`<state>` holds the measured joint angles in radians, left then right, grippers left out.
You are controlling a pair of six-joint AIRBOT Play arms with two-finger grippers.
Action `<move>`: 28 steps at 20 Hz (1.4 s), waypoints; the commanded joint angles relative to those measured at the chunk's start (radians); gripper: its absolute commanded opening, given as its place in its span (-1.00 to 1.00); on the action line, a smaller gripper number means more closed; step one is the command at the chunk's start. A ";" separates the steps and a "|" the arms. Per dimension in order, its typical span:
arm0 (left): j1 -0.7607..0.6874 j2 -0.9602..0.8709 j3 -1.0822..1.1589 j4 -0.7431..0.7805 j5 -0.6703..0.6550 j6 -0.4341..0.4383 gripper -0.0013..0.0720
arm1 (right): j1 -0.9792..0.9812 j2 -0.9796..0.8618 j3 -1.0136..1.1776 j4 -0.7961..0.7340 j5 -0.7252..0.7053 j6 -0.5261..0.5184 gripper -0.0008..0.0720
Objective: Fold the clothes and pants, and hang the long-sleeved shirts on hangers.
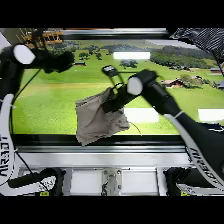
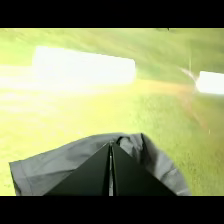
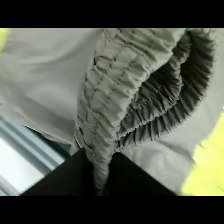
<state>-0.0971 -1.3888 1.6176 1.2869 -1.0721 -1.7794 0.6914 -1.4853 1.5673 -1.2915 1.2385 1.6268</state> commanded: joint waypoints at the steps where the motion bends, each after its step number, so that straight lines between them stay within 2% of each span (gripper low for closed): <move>1: 0.113 0.098 0.000 0.005 -0.023 0.019 -0.95 | 0.211 -0.135 0.001 0.167 -0.349 -0.084 0.03; 2: 0.136 0.116 0.000 0.005 -0.026 0.019 -0.95 | 0.263 -0.171 0.001 0.242 -0.444 -0.150 0.81; 3: 0.163 0.134 0.000 0.005 -0.030 0.022 -0.95 | 0.298 -0.191 0.001 0.287 -0.489 -0.224 0.94; 5: 0.204 0.165 -0.001 0.005 -0.052 0.034 -0.95 | 0.310 -0.188 0.001 0.277 -0.488 -0.251 0.94; 8: 0.240 0.231 -0.060 0.006 -0.041 0.063 -0.95 | 0.204 -0.154 -0.003 0.205 -0.376 -0.251 0.94; 12: 0.236 0.365 -0.323 0.002 0.006 0.063 -0.95 | -0.063 -0.134 -0.068 0.147 -0.173 -0.251 0.94; 14: 0.211 0.423 -0.468 0.002 0.014 0.063 -0.95 | -0.195 -0.135 -0.134 0.164 -0.153 -0.251 0.94; 16: 0.164 0.471 -0.600 0.002 0.060 0.063 -0.95 | -0.303 -0.143 -0.200 0.243 -0.157 -0.256 0.94; 19: 0.086 0.515 -0.730 0.001 0.145 0.063 -0.95 | -0.377 -0.199 -0.267 0.412 -0.159 -0.337 0.94; 23: 0.007 0.525 -0.778 0.001 0.185 0.063 -0.95 | -0.331 -0.307 -0.269 0.637 -0.175 -0.447 0.94; 27: -0.029 0.524 -0.778 0.001 0.205 0.062 -0.95 | -0.234 -0.378 -0.268 0.763 -0.247 -0.454 0.92; 28: -0.028 0.524 -0.778 0.001 0.204 0.062 -0.95 | -0.209 -0.389 -0.268 0.782 -0.258 -0.455 0.66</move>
<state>-0.1043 -0.8673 0.8490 1.2873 -0.8845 -1.7161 0.4252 -1.8275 1.3033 -0.6189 1.0237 1.1954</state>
